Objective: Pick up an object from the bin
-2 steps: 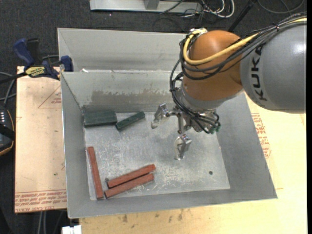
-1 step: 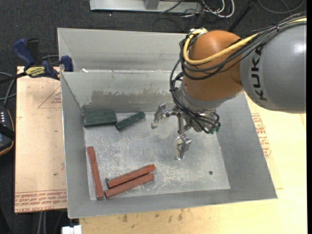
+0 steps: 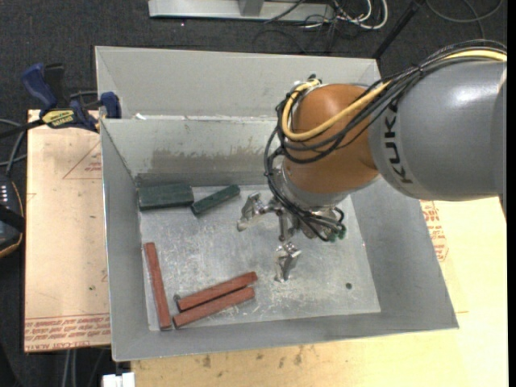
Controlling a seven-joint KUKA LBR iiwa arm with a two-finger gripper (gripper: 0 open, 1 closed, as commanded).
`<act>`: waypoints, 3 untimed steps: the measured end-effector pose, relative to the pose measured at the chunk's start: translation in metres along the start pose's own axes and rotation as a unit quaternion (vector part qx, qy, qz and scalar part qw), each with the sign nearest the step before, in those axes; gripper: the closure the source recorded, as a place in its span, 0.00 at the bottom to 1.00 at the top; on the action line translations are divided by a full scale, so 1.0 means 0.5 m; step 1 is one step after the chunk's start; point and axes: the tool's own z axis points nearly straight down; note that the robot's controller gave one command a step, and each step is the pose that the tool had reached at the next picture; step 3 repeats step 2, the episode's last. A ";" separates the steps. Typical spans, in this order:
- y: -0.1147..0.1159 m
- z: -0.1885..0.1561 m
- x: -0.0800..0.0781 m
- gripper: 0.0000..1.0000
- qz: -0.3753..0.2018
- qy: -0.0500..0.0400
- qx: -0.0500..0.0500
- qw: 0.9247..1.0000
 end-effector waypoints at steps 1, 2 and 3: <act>0.050 0.177 -0.003 1.00 -0.066 -0.006 0.001 0.998; 0.050 0.177 -0.003 1.00 -0.066 -0.006 0.001 0.998; 0.050 0.177 -0.003 1.00 -0.066 -0.006 0.001 0.998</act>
Offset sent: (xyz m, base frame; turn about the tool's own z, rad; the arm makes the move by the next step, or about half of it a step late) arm 0.0000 0.0000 0.0000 0.0000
